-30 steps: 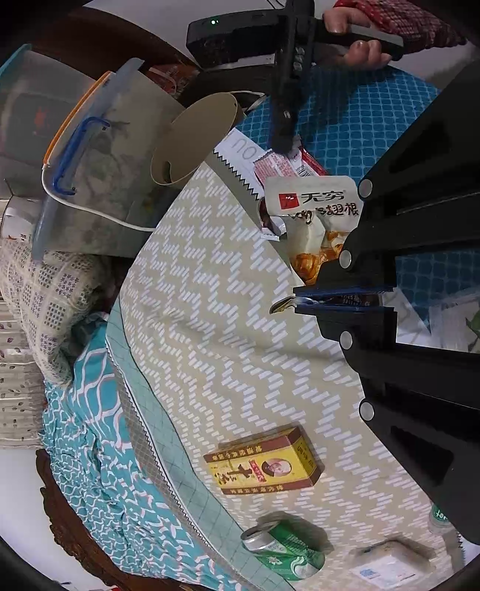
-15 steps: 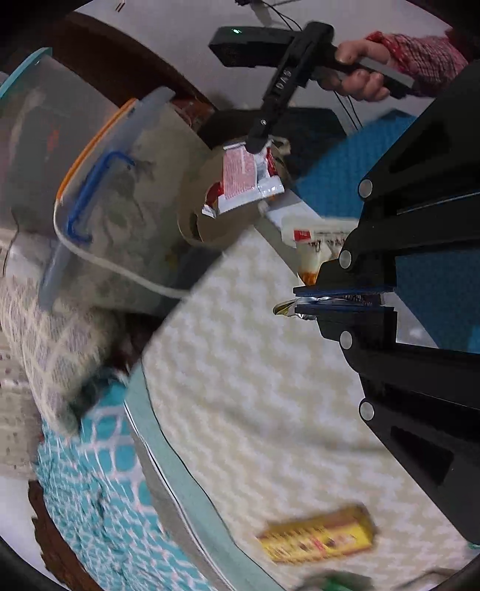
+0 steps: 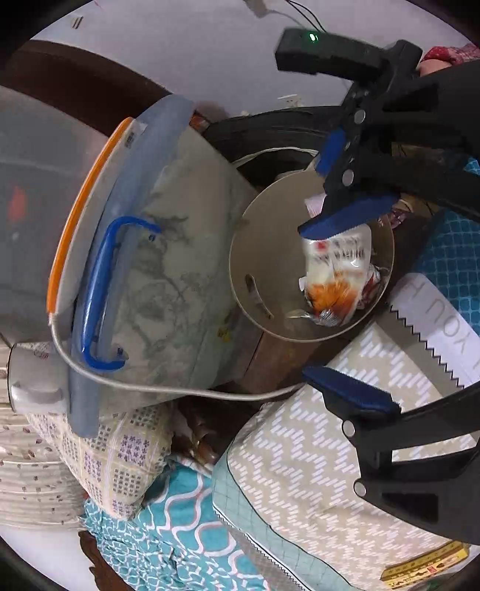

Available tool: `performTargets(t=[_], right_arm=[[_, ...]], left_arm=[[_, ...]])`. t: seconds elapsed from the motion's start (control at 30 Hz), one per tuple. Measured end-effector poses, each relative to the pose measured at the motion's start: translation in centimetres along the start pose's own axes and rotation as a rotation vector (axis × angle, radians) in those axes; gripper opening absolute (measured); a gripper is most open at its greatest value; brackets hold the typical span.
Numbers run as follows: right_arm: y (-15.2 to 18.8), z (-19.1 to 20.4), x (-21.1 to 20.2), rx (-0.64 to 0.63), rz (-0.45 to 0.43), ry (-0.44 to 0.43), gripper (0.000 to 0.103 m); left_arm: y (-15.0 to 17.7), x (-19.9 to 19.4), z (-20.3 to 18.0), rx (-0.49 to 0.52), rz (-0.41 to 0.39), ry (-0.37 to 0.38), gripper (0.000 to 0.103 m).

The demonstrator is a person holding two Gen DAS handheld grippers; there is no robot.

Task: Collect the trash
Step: 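Carry the snack bag and packet to the beige bin and open both tools, then move both open tools back over the remaining items on the bed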

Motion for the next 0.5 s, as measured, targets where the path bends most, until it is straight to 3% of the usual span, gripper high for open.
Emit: performTargets(t=[0.1,0.33,0.5], right_arm=[[-0.3,0.6,-0.7,-0.030,-0.037,0.010,0.069],[1.5,3.7,-1.3,-0.024,-0.012,-0.077,0.069],[4.9,8.0,-2.3,-0.068,0.013,-0.145,0.069]], left_arm=[[1.1,-0.5,-0.2,0.017,0.003,0.003,0.063],[4.8,-6.2,1.8,-0.021,-0.094,0.017,0.063],[9.0,-10.6,3.8,-0.044,-0.169,-0.047,0.063]])
Point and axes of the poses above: each gripper's, at about its wrist camera, not at the fingertips, and x roughly the way its jaws point, z to its left, y to its underside, the point moved 4 cm from there along x, roughly the way its jaws point
